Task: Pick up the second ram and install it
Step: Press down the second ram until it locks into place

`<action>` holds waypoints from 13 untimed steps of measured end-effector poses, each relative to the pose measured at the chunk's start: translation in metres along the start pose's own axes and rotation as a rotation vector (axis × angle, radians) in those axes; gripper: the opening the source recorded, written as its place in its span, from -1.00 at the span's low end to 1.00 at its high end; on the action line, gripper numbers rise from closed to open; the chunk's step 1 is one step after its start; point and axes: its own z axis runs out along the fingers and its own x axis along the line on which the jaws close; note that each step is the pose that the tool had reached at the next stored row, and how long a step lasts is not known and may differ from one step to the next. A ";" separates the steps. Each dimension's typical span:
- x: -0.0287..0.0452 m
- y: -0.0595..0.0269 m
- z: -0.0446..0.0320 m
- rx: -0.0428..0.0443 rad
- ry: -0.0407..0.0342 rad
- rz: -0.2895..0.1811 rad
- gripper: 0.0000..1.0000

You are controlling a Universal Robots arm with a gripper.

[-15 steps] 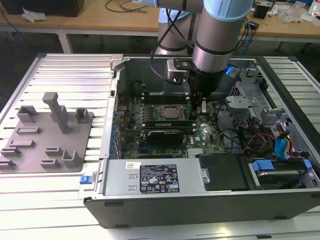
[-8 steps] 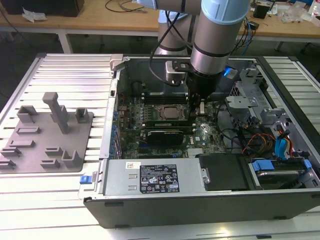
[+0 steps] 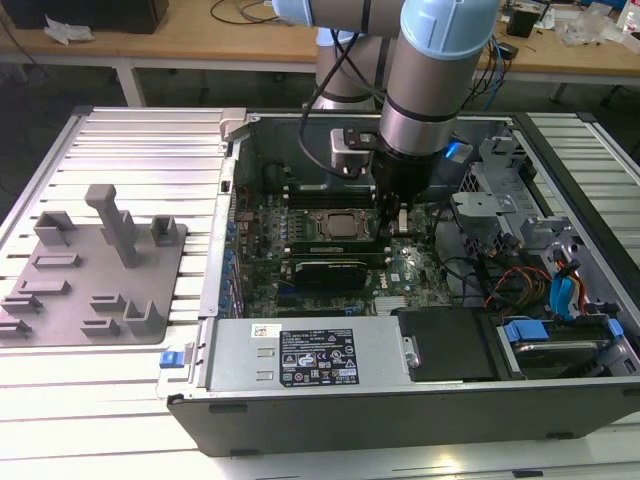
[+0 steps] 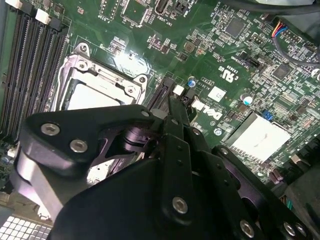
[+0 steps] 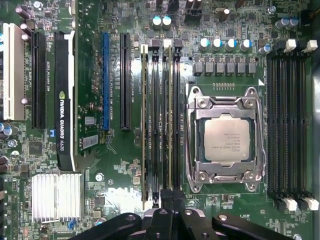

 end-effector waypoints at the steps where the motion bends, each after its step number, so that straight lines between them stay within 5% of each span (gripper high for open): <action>1: 0.0000 0.0000 0.0001 0.0000 -0.0002 0.000 -0.84; 9: -0.0001 0.0000 0.0016 0.0002 -0.0007 0.000 -0.84; 13: -0.0005 0.0003 -0.0180 0.0001 0.0000 0.000 -0.84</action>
